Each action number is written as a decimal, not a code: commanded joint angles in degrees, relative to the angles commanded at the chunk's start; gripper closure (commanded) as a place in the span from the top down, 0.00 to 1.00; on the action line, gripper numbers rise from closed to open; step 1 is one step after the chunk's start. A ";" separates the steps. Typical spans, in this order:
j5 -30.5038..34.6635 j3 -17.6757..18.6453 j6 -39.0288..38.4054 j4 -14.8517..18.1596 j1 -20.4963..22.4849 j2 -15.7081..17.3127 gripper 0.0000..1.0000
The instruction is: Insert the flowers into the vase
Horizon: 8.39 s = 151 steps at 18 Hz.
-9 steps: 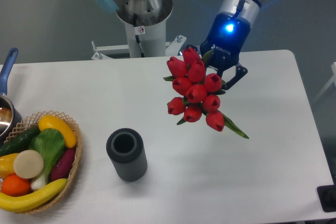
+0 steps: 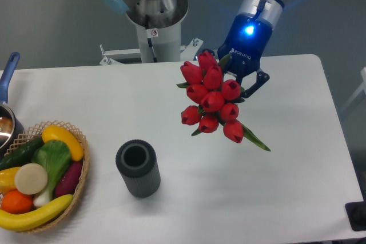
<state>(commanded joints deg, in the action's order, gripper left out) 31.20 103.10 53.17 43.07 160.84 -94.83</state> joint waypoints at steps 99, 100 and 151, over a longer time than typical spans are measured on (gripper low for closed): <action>-28.56 5.98 26.89 -0.44 -12.22 -23.55 0.72; -28.56 5.98 26.89 -0.44 -12.13 -23.47 0.79; 45.18 -2.82 70.21 30.67 14.41 11.60 1.00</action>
<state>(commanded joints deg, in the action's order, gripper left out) 76.38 100.28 123.39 73.74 175.25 -83.23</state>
